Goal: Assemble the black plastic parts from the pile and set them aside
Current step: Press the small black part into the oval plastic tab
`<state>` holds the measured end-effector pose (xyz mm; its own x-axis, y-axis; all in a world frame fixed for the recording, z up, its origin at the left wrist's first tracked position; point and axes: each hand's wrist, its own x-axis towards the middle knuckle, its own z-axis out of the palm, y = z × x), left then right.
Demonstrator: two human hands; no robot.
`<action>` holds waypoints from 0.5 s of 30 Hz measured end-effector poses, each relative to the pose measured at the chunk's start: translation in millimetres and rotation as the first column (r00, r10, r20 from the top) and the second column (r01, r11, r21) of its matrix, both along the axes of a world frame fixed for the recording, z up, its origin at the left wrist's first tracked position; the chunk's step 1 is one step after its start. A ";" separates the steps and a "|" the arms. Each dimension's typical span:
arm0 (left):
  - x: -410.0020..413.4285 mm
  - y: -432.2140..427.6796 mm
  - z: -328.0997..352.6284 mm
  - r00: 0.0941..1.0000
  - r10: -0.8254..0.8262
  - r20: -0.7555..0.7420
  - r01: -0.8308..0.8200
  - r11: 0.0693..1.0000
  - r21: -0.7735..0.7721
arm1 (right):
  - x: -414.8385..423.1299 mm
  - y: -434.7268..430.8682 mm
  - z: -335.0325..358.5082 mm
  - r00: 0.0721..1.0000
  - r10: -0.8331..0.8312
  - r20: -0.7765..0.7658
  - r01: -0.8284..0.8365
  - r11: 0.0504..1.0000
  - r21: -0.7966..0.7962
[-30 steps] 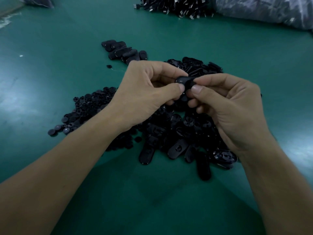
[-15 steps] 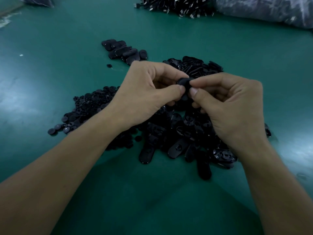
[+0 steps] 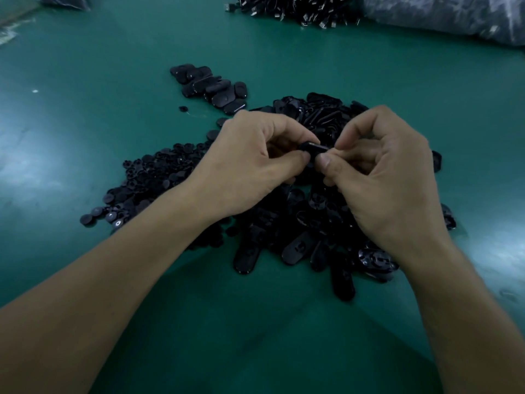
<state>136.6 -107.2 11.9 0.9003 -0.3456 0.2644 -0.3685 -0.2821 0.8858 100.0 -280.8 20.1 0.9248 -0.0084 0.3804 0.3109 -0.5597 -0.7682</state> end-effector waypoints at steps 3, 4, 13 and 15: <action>-1.2 -1.4 -1.1 1.000 -0.002 0.018 0.001 0.999 0.035 | -0.8 0.6 0.5 0.999 -0.021 -0.027 0.022 1.000 0.003; -1.7 -2.0 -1.6 1.000 -0.004 0.023 0.002 0.999 0.049 | -1.1 1.0 0.8 0.999 -0.025 -0.032 0.025 1.000 -0.001; -4.8 -2.2 -2.6 0.990 0.015 0.143 -0.046 0.975 0.218 | -2.8 4.3 -2.7 0.995 0.036 -0.098 -0.048 0.991 -0.126; -5.6 -1.8 -1.8 0.982 0.019 0.189 -0.066 0.967 0.247 | -4.3 5.2 -1.4 0.996 0.047 -0.080 -0.058 0.988 -0.146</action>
